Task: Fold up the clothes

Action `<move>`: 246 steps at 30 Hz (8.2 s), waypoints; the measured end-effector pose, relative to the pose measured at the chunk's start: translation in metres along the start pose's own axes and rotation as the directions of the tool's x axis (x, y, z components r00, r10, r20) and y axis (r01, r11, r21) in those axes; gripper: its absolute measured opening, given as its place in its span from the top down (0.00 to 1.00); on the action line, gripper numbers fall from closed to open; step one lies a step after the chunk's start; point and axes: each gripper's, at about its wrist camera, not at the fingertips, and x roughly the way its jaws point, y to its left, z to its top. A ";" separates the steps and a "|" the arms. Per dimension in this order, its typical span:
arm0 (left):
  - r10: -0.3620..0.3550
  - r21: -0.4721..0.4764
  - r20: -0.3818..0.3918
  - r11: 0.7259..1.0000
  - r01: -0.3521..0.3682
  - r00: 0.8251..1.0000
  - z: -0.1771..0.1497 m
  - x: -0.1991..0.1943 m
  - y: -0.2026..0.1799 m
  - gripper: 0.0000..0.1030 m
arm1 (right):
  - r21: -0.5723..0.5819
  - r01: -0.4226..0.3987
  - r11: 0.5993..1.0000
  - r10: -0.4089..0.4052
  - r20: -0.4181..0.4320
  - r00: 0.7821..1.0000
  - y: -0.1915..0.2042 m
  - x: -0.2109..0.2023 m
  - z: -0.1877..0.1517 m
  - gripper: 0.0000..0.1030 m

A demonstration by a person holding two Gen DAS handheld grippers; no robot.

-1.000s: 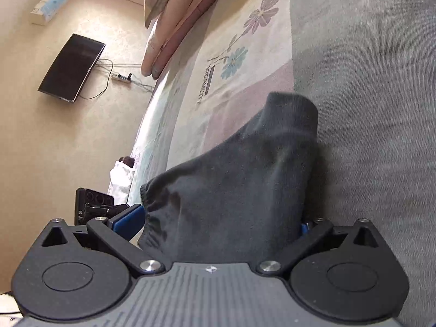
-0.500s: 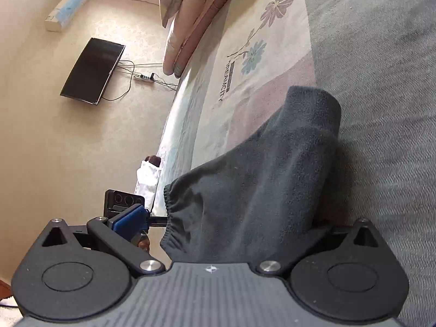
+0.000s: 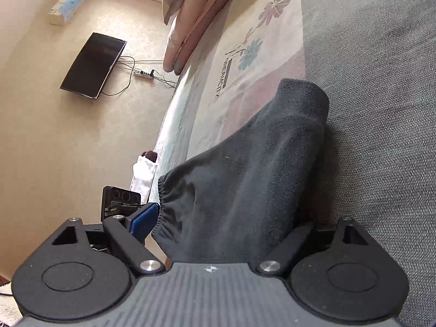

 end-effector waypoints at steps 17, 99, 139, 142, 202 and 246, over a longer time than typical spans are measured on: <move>0.192 0.096 0.042 0.976 -0.195 0.980 0.000 0.009 -0.016 0.73 | -0.052 0.283 0.958 -0.279 0.081 0.957 0.009 0.020 -0.008 0.88; 0.382 0.916 -0.030 0.380 -0.127 0.924 0.084 0.587 -0.537 0.71 | 0.501 0.435 0.748 -0.649 0.688 0.325 -0.098 -0.353 -0.087 0.68; 0.319 0.946 -0.199 0.308 0.097 0.927 -0.049 0.641 -0.448 0.33 | 0.399 0.811 0.427 -0.764 0.640 0.088 -0.061 -0.340 -0.088 0.51; 0.301 0.928 -0.187 0.367 0.068 0.935 -0.040 0.632 -0.448 0.33 | 0.395 0.811 0.431 -0.758 0.646 0.088 -0.050 -0.339 -0.087 0.46; 0.279 0.784 0.408 0.381 -0.490 0.869 -0.090 0.263 -0.296 0.05 | 0.303 0.825 0.478 -0.822 0.485 0.298 -0.001 -0.243 -0.060 0.00; 0.228 0.854 0.207 0.433 -0.290 0.951 -0.156 0.267 -0.343 0.02 | 0.381 0.868 0.319 -0.860 0.501 0.096 0.123 -0.215 -0.157 0.00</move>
